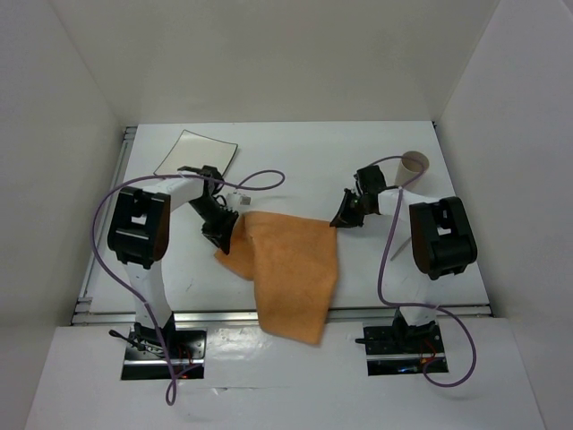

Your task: Set the dinner table for one person

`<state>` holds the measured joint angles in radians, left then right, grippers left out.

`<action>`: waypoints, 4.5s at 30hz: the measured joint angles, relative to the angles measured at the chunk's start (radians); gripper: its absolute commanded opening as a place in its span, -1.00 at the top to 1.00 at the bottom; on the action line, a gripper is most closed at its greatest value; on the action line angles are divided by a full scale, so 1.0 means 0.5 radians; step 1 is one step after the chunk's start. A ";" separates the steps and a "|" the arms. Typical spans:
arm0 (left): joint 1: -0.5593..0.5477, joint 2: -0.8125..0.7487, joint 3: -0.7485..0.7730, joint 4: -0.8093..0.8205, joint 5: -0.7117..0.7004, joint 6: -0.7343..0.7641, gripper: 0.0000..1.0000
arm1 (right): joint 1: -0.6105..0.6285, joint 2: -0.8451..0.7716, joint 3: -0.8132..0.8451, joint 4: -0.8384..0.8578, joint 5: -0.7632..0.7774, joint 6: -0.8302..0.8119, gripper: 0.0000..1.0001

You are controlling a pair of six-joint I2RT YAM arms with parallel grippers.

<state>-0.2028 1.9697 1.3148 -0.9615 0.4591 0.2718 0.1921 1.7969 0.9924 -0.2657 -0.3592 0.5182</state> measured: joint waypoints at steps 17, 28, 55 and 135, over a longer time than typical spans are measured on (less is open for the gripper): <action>0.045 -0.788 0.521 0.001 -0.652 -0.018 1.00 | -0.037 -1.082 0.333 -0.354 0.445 -0.111 1.00; -0.246 -1.225 1.172 -0.516 -0.943 0.036 1.00 | -0.017 -1.654 0.768 -0.711 0.442 -0.186 1.00; -0.270 -0.939 0.864 -0.487 -1.051 0.180 1.00 | -0.014 -1.350 0.565 -0.975 0.478 -0.180 1.00; 0.933 -0.154 0.271 0.919 -0.120 -1.110 -0.54 | -0.105 -0.383 0.358 -0.499 0.672 -0.224 -0.37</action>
<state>0.2638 1.8927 1.4502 -0.5022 0.3992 -0.2832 0.1398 1.6054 1.1713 -0.5152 -0.0231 0.4065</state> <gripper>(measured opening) 0.769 0.682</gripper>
